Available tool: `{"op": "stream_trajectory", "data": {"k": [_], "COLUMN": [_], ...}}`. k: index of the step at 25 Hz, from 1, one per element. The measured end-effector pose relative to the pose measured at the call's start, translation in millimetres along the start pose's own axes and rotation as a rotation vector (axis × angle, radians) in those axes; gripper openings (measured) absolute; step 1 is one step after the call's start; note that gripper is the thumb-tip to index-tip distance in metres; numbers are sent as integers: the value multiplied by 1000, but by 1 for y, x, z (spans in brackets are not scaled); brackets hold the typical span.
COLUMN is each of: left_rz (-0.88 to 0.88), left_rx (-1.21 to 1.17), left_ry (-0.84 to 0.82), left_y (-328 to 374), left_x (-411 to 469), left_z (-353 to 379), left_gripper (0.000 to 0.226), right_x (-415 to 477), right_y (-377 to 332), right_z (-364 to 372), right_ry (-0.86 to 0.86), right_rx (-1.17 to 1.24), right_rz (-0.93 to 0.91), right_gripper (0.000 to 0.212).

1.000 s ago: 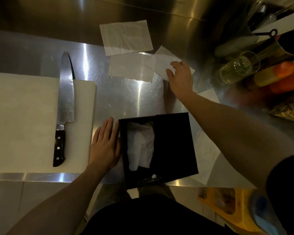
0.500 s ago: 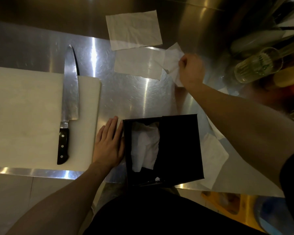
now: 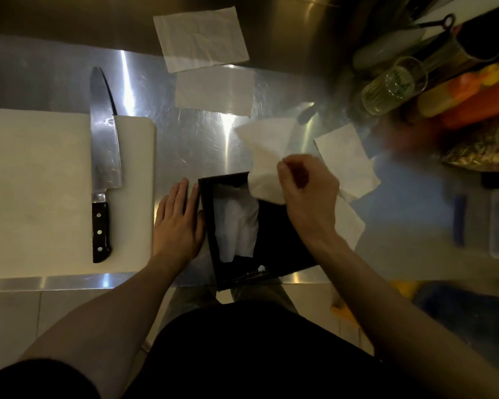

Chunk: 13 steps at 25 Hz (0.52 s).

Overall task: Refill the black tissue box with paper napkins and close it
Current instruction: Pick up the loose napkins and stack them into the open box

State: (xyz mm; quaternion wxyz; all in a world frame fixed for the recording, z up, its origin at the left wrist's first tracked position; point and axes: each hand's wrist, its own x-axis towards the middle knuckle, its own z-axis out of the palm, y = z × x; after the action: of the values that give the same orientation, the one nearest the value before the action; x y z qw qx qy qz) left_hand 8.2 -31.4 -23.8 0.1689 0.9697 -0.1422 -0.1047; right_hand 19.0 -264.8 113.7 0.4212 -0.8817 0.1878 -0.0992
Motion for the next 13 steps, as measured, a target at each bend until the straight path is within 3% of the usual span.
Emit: {"op": "stream_trajectory", "data": {"k": [7, 13], "left_rz": [14, 28], "left_rx": [-12, -37], "left_ry": [10, 20], "left_y": [-6, -7], "left_x": [-1, -2], "left_z": [8, 8], "left_gripper": [58, 58], "right_x": [-82, -93], "right_y": [5, 17], "right_z": [39, 58], "right_ry": [-124, -193], "right_rx": [-52, -266], "right_rz": [230, 177], "right_gripper": [1, 27]}}
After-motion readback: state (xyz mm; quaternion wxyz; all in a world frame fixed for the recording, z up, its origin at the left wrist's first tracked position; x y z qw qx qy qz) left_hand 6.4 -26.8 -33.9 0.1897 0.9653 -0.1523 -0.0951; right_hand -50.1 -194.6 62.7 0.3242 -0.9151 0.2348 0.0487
